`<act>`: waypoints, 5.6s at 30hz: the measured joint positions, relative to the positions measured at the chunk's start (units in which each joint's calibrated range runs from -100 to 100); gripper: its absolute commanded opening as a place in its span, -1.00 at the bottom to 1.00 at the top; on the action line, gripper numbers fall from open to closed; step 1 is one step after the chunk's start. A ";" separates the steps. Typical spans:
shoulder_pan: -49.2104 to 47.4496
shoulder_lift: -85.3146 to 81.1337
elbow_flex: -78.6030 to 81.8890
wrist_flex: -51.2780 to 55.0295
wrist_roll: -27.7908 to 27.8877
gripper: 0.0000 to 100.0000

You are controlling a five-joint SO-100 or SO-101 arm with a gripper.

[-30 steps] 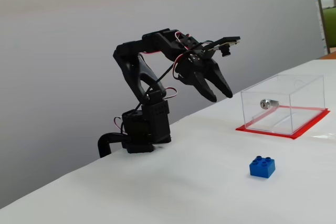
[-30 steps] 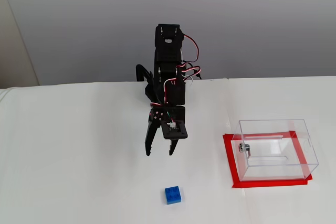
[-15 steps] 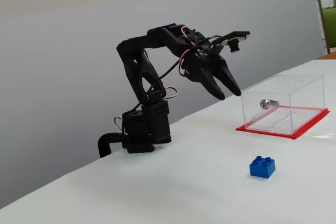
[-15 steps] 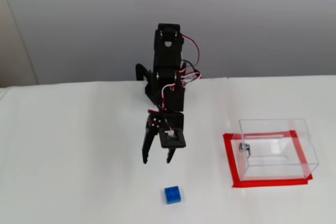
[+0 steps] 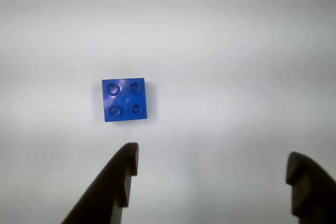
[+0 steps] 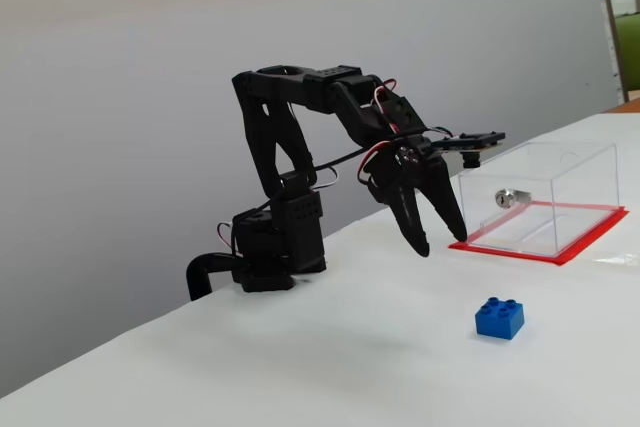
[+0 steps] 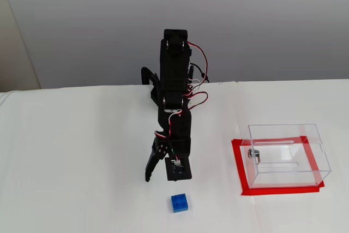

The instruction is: Pick the blue lego brick and place it into the transparent box

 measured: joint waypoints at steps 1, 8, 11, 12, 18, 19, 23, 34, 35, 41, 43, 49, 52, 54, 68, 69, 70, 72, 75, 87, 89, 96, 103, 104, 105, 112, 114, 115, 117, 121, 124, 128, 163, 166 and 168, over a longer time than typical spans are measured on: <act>-0.53 0.00 0.00 0.00 0.00 -0.30; -2.24 3.21 0.00 -1.29 -0.24 -0.31; -2.99 6.09 -0.09 -3.77 -0.78 -0.32; -3.53 7.10 0.00 -4.63 -0.98 -0.32; -4.81 9.64 -0.09 -6.68 -1.37 -0.32; -4.59 9.89 0.00 -6.94 -1.47 -0.32; -4.06 11.92 -0.18 -8.40 -1.91 -0.32; -4.27 20.63 -6.71 -9.17 -2.49 -0.32; -4.59 21.40 -7.15 -9.17 -2.49 -0.32; -6.84 23.09 -8.03 -9.17 -2.49 -0.32; -7.48 23.09 -8.03 -9.17 -2.49 -0.32; -7.59 23.09 -8.03 -9.17 -2.49 -0.32; -7.16 23.51 -8.03 -9.17 -2.49 -0.32; -7.16 25.03 -8.30 -9.17 -2.49 -0.32; -7.16 28.92 -10.15 -9.17 -2.49 -0.33; -7.16 28.92 -10.15 -9.17 -2.49 -0.33; -7.16 28.92 -10.15 -9.17 -2.49 -0.33; -7.16 29.18 -10.15 -9.17 -2.49 -0.33; -7.26 30.11 -10.77 -9.17 -2.49 -0.33; -7.16 30.19 -11.30 -9.17 -2.49 -0.71; -7.16 30.19 -11.30 -9.17 -2.49 -0.75; -7.16 30.19 -11.30 -9.17 -2.49 -0.76; -7.37 30.19 -11.30 -9.17 -2.49 -0.74; -7.48 30.19 -11.30 -9.17 -2.49 -0.74; -7.80 30.19 -11.30 -9.17 -2.49 -0.74; -9.19 25.12 -11.30 -8.31 -2.49 -0.74; -9.72 22.83 -11.30 -7.11 -2.49 -0.74; -9.72 21.73 -11.30 -6.51 -2.49 -0.74; -9.72 19.37 -11.30 -5.14 -2.49 -0.74; -9.29 14.80 -11.30 -2.83 -2.49 -0.74; -9.08 11.42 -11.30 -1.29 -2.49 -0.74; -9.19 6.09 -11.30 1.63 -2.49 -0.74; -36.86 -27.40 -11.30 9.34 -6.89 -0.74; -41.03 -27.40 -11.30 6.86 -6.89 -0.74; -43.06 -26.64 -11.30 5.06 -6.89 -0.74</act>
